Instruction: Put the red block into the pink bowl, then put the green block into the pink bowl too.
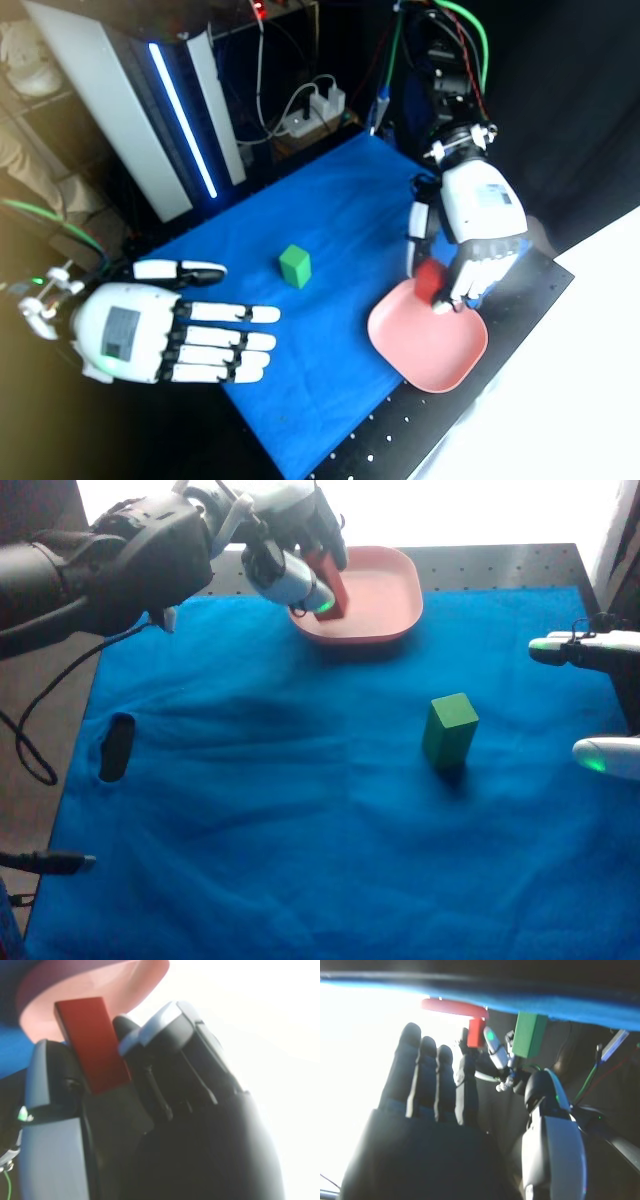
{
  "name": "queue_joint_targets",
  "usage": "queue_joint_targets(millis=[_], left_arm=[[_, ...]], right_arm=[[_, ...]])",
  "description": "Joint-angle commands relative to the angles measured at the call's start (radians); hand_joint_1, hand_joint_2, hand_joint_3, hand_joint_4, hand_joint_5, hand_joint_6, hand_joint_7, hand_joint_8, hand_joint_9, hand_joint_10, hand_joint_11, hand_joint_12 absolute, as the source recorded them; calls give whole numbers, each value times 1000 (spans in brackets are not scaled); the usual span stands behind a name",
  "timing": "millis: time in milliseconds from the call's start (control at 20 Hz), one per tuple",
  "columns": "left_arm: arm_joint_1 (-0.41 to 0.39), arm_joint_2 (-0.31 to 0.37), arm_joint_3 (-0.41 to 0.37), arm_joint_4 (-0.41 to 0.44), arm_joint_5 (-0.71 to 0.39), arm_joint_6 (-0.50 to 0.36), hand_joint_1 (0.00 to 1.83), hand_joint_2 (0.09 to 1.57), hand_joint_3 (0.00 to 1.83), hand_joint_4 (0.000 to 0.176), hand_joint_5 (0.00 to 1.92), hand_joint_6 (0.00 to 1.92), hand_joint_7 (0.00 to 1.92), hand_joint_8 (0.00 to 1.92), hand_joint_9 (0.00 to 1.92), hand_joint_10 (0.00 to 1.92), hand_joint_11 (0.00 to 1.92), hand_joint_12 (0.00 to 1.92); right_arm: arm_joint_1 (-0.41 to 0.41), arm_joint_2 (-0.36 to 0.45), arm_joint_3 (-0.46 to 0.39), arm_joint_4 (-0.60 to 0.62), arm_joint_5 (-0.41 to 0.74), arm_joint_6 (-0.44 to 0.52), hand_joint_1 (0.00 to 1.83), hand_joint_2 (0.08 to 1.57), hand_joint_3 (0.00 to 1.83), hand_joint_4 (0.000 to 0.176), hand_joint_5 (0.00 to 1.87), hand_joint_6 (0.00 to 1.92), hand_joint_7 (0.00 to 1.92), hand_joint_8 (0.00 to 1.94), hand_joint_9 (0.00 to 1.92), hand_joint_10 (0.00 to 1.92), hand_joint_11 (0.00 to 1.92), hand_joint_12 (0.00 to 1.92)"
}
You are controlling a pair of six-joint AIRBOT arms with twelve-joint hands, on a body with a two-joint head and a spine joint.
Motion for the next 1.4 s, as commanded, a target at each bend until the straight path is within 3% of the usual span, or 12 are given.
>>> queue_joint_targets(millis=[0,100,250,350,450,650,850,1050,1100,1200,1300,1350], left_arm=[[-20,-5,9,3,-97,-2,897,926,0,55,802,0,970,71,760,1359,702,1779],[-28,-13,21,3,-94,-2,852,913,0,95,677,0,854,10,622,1165,481,1677],[-28,2,-1,3,-108,-2,863,922,0,87,556,0,690,1,635,795,406,1477],[-10,49,-57,3,-149,-1,840,920,0,116,438,5,515,3,567,383,216,1436],[26,120,-147,5,-217,0,727,917,0,174,263,3,351,1,362,61,8,888],[138,284,-340,22,-368,1,688,910,1,159,218,2,248,2,283,5,0,949],[295,447,-536,43,-519,0,673,913,0,123,92,6,18,2,3,0,0,20],[407,563,-680,50,-671,-4,779,894,0,118,95,4,19,5,0,0,0,0],[431,585,-703,53,-691,-15,742,894,0,119,92,2,17,3,0,0,0,0],[485,609,-735,54,-729,-51,717,858,0,155,102,5,6,0,0,0,19,9],[547,634,-767,40,-772,-79,747,841,0,138,118,6,20,5,0,0,12,9],[575,647,-783,24,-795,-79,747,844,0,140,114,4,23,6,0,0,4,6]], right_arm=[[13,-5,6,31,120,7,624,1105,0,100,335,3,306,2,323,9,387,65],[15,-9,10,29,120,7,620,1112,0,106,326,0,306,1,312,2,365,51],[17,-12,10,29,120,12,604,1118,2,101,314,0,297,0,306,3,367,47],[17,-12,9,27,120,28,622,1113,0,113,319,2,300,1,296,0,347,36],[17,-12,9,21,120,43,623,1100,0,120,318,1,298,3,281,0,316,21],[25,-7,9,3,121,66,633,1052,0,138,312,0,274,0,287,0,385,28],[43,1,9,-21,121,77,733,1013,0,104,323,3,291,7,292,3,331,3],[105,8,10,-74,121,77,749,979,0,89,354,8,277,0,320,8,362,20],[123,8,13,-93,120,77,841,986,0,39,377,14,287,4,283,2,317,5],[150,7,18,-120,120,77,807,988,0,62,394,14,307,9,265,5,296,6],[189,0,24,-155,81,76,746,993,0,81,399,10,311,7,287,12,338,26],[221,-7,31,-190,49,76,763,989,0,61,410,12,322,10,299,14,359,38]])
